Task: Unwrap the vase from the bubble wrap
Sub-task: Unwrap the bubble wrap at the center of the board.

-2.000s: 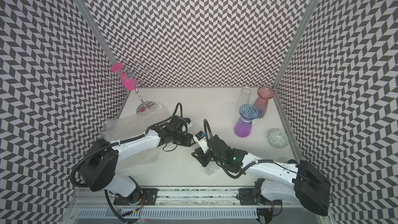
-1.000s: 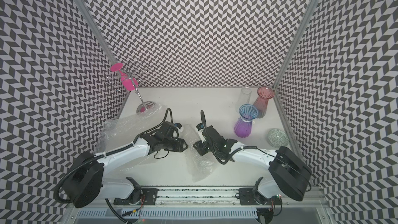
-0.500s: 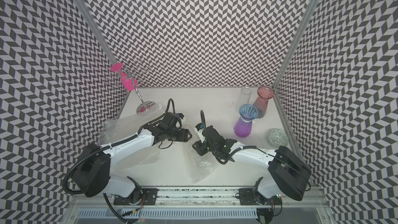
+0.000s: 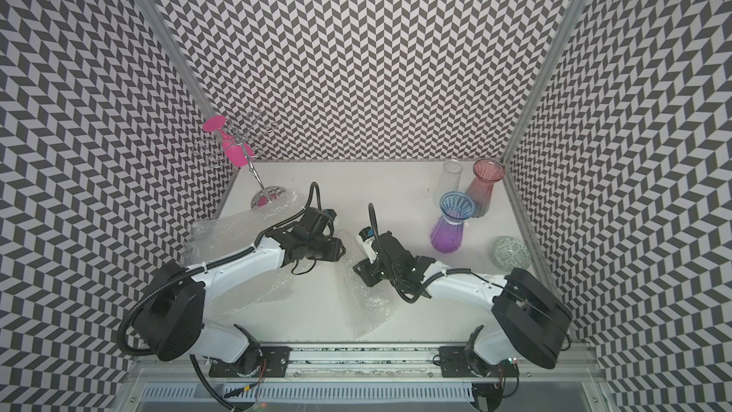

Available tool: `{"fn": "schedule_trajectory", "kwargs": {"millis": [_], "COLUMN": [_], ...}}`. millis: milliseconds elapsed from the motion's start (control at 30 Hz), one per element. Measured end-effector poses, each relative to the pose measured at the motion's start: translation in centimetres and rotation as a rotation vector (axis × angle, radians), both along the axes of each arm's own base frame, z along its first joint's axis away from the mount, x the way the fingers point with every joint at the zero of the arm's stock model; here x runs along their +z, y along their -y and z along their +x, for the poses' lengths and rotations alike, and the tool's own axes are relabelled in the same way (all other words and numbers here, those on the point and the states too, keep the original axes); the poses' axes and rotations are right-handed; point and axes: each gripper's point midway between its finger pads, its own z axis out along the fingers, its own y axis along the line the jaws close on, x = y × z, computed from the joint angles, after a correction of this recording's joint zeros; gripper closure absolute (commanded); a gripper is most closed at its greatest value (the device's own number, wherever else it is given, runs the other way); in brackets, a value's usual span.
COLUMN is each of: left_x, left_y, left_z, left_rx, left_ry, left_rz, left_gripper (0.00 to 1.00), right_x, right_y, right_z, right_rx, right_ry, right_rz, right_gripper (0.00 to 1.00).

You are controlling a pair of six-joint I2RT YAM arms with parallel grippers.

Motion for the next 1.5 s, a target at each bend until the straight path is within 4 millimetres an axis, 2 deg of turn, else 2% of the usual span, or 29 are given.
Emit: {"fn": "schedule_trajectory", "kwargs": {"millis": [200, 500, 533, 633, 700, 1000, 1300, 1367, 1433, 1500], "left_x": [-0.8, -1.1, -1.3, -1.6, -1.7, -1.7, -2.1, -2.1, -2.1, -2.1], "left_y": [-2.0, -2.6, -2.8, -2.9, -2.7, -2.9, -4.7, -4.8, -4.8, -5.2], "left_z": [0.0, -0.5, -0.5, -0.6, -0.7, -0.5, -1.0, -1.0, -1.0, -0.8], "left_rx": [0.039, 0.044, 0.047, 0.053, 0.042, 0.043, 0.084, 0.083, 0.080, 0.091], "left_ry": [-0.019, -0.037, -0.042, -0.057, -0.060, -0.067, -0.102, -0.103, -0.101, -0.097], "left_rz": [0.006, 0.001, 0.001, -0.009, -0.015, -0.029, -0.084, -0.091, -0.090, -0.081], "left_gripper": [0.64, 0.62, 0.63, 0.79, 0.82, 0.97, 0.98, 0.92, 0.74, 0.51], "right_x": [-0.1, -0.1, 0.0, 0.0, 0.1, 0.2, 0.1, 0.1, 0.1, 0.1], "right_y": [-0.2, -0.4, -0.5, -0.7, -0.9, -1.0, -1.0, -1.0, -0.9, -0.8], "right_z": [-0.1, -0.1, -0.2, -0.4, -0.5, -0.7, -0.5, -0.5, -0.4, -0.4], "right_rx": [0.013, 0.030, 0.034, 0.046, 0.053, 0.064, 0.055, 0.051, 0.048, 0.043], "right_ry": [0.009, 0.020, 0.022, 0.022, 0.023, 0.025, 0.039, 0.043, 0.046, 0.047], "right_rz": [0.011, 0.013, 0.015, 0.021, 0.026, 0.029, 0.029, 0.026, 0.024, 0.020], "right_gripper": [0.74, 0.80, 0.83, 0.95, 0.99, 1.00, 1.00, 1.00, 1.00, 1.00]}}
